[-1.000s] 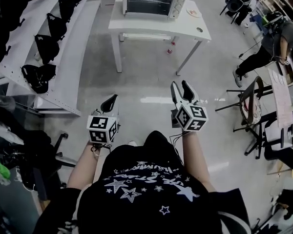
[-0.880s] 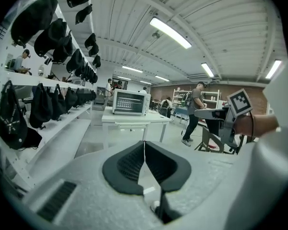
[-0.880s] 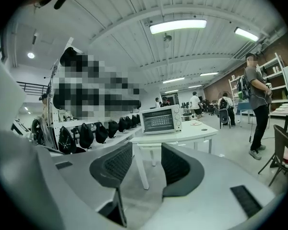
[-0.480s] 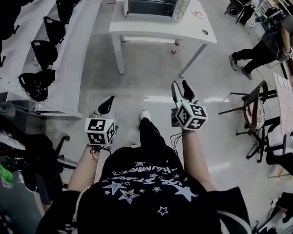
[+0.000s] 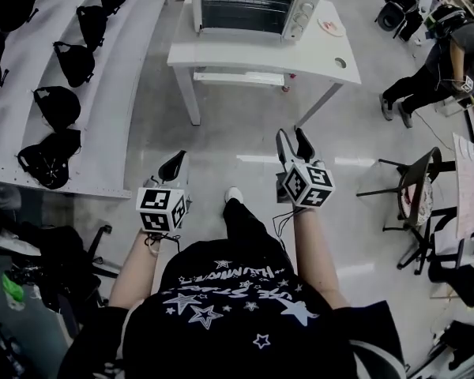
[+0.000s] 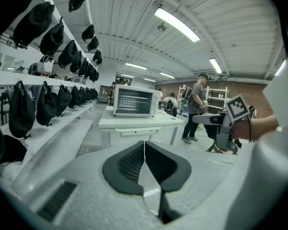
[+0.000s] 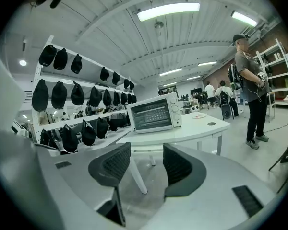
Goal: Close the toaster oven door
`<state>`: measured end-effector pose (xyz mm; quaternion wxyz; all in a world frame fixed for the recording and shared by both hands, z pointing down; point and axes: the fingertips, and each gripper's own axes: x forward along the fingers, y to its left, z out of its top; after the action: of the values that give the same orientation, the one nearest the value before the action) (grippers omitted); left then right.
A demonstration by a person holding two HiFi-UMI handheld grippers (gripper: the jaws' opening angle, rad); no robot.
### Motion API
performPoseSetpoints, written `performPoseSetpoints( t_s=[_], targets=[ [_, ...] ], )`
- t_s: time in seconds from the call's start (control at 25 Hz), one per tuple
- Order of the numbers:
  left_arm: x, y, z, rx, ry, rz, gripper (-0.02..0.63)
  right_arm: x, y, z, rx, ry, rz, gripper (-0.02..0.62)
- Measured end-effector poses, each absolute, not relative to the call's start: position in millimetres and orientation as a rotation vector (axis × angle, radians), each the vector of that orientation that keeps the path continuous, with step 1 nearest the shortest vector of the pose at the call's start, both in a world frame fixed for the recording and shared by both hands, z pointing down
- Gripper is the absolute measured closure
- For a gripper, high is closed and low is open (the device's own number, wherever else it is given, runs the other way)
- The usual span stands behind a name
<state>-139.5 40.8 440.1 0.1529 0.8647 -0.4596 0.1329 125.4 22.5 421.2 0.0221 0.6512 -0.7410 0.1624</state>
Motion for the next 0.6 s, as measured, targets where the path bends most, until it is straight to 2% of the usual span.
performPoseSetpoints(
  t_s=[0.6],
  targets=[
    [-84.2, -68.4, 474.3, 2.423, -1.334, 0.471, 0.583, 174.0, -98.3, 493.1, 1.984, -2.167, 0.612, 0.398]
  ],
)
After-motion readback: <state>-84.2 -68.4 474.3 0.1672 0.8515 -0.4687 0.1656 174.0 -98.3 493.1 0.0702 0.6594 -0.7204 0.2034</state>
